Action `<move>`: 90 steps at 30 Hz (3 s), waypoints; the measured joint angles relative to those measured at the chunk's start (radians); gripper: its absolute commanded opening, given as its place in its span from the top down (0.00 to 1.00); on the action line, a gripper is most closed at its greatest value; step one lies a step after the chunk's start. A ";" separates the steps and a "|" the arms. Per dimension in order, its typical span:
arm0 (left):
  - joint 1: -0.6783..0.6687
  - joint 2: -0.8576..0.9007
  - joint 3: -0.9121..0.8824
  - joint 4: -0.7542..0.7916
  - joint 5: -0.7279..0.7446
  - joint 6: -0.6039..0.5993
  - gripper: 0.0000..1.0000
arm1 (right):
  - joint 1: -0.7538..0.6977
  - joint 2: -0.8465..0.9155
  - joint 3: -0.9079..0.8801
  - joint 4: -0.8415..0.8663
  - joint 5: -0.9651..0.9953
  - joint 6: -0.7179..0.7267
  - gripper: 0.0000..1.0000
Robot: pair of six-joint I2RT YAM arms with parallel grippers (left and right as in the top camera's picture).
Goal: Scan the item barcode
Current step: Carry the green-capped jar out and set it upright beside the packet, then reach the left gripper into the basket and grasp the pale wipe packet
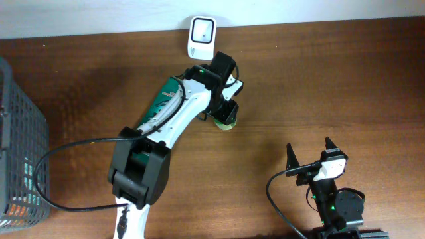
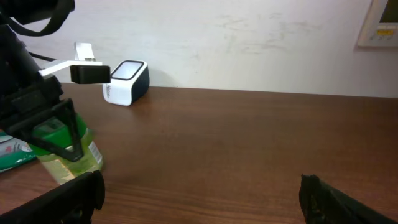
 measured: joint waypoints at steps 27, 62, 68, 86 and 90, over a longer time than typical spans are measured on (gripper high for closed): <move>0.723 -0.302 0.627 -0.429 -0.181 -0.084 0.14 | 0.000 0.000 0.000 0.000 0.000 0.000 0.02; 1.509 -0.135 -0.230 -0.125 0.056 0.092 1.00 | 0.000 0.000 0.000 0.000 0.000 0.000 0.02; 1.511 -0.132 -0.200 -0.129 0.040 0.060 1.00 | 0.000 0.000 0.000 0.000 0.000 0.000 0.02; 0.993 -0.238 0.975 -0.646 0.029 -0.036 1.00 | 0.000 0.000 0.000 0.000 0.000 0.000 0.02; 0.674 -0.203 0.920 -0.679 -0.057 -0.052 1.00 | 0.000 0.000 0.000 0.000 0.000 0.000 0.02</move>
